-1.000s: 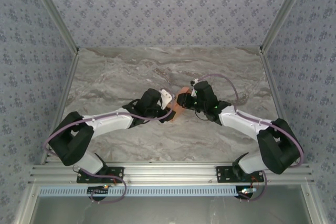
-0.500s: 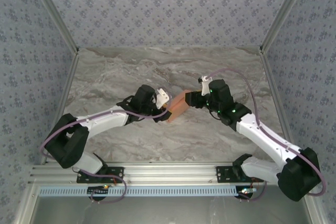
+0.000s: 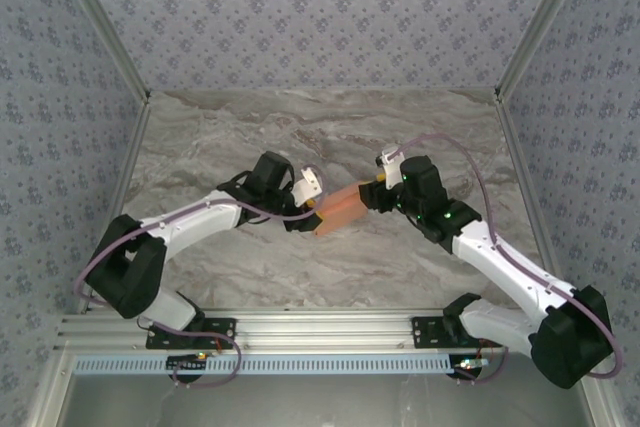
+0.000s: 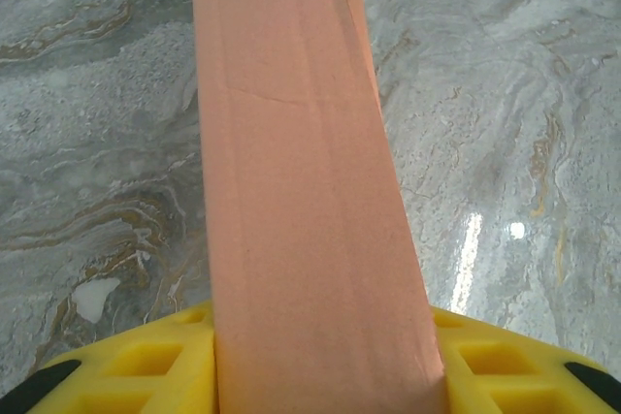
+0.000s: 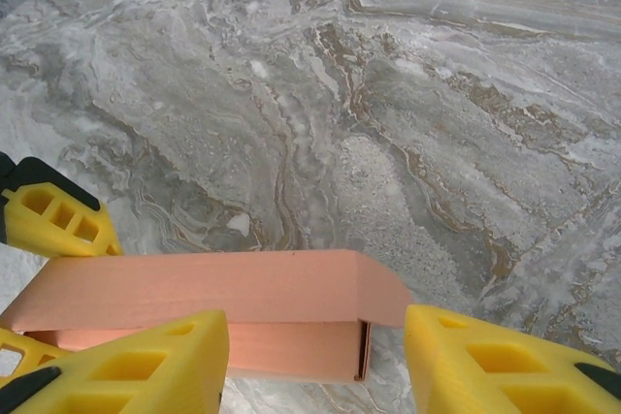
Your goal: Fold the paper box
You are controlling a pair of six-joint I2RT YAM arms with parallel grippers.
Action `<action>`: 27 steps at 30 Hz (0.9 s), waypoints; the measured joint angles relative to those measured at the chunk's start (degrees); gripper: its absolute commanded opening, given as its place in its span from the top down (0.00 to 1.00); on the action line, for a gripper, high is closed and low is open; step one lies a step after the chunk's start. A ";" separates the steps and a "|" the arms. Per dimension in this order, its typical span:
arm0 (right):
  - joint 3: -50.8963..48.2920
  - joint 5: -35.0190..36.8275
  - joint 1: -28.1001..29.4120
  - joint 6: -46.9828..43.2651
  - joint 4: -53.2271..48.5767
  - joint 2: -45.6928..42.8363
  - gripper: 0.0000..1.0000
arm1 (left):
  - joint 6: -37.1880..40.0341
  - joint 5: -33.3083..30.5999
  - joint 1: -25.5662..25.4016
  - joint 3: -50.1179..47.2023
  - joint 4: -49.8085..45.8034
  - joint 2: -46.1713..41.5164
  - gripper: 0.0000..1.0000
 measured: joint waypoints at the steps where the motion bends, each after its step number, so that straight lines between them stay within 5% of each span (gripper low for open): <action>1: 0.00 0.13 0.02 0.00 -0.02 0.17 0.49 | 0.63 0.31 0.11 0.35 -0.46 0.39 0.51; 17: 0.00 2.51 0.26 -1.53 -1.46 0.24 0.50 | 9.68 0.00 1.40 4.09 -5.40 4.20 0.51; 27: -0.22 -1.64 -4.31 -10.69 -2.40 2.01 0.55 | 12.68 0.31 4.02 6.86 -8.50 6.10 0.55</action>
